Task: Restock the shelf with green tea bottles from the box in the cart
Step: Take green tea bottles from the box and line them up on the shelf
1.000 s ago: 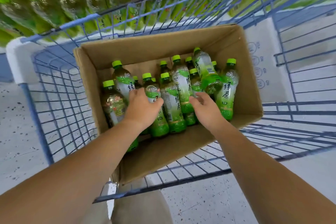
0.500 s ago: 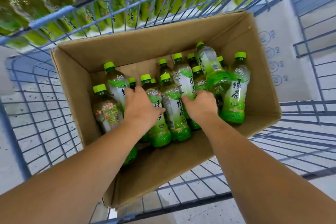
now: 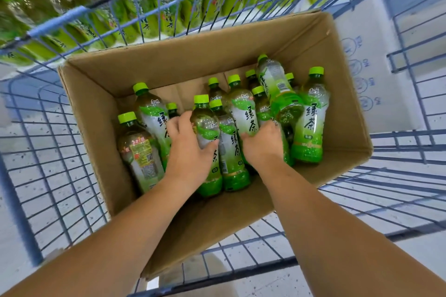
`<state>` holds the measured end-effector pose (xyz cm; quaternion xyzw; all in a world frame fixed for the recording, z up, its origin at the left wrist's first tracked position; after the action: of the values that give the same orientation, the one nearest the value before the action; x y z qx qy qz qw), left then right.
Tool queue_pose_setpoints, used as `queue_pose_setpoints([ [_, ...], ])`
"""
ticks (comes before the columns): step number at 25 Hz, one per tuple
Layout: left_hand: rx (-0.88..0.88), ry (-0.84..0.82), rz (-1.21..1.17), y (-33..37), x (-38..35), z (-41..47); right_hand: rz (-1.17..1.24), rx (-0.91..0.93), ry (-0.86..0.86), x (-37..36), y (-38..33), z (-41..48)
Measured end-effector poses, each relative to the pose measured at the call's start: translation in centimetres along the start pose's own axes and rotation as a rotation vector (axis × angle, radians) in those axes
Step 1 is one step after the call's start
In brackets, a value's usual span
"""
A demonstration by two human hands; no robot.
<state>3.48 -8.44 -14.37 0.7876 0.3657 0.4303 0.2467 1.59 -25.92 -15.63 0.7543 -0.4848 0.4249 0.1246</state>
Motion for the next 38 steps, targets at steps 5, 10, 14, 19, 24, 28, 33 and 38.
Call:
queue_pose_setpoints([
  [5, 0.104, -0.048, -0.269, -1.5, 0.4, 0.2, 0.06, -0.037, -0.069, 0.2, 0.3, 0.7],
  [10, 0.097, -0.175, -0.408, -0.9, 1.2, 1.2, 0.483, -0.145, -0.276, 0.8, 0.4, -0.3],
  [14, 0.076, -0.219, -0.436, -0.3, 2.5, 2.2, 0.59, -0.146, -0.221, 1.0, 0.3, -2.6],
  [19, 0.133, -0.228, -0.529, 0.1, 5.0, 1.7, 0.604, 0.028, -0.164, 2.9, -1.8, -6.1],
  [24, 0.134, -0.244, -0.693, 1.7, 9.0, 0.2, 0.591, 0.164, -0.076, 3.3, -5.0, -10.9],
  [28, 0.076, -0.246, -0.724, 3.5, 14.4, -1.7, 0.625, 0.216, -0.008, 3.6, -8.0, -15.3],
  [33, -0.08, -0.199, -0.596, 4.2, 22.5, -2.8, 0.702, 0.357, 0.062, 4.6, -13.5, -20.9],
  [38, -0.246, -0.085, -0.556, 3.4, 32.7, -2.4, 0.692, 0.525, 0.073, 2.3, -21.5, -25.6],
])
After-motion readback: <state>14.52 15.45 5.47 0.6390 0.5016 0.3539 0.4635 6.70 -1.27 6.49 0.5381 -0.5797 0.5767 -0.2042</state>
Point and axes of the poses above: each hand's wrist, its own z-axis towards the middle knuckle, its own x-axis out of the back of the hand, y = z × x, the point moved 3 cm from there along z, towards the middle knuckle, and after that the axes turned 2 degrees about y, right-handed, at the moved point
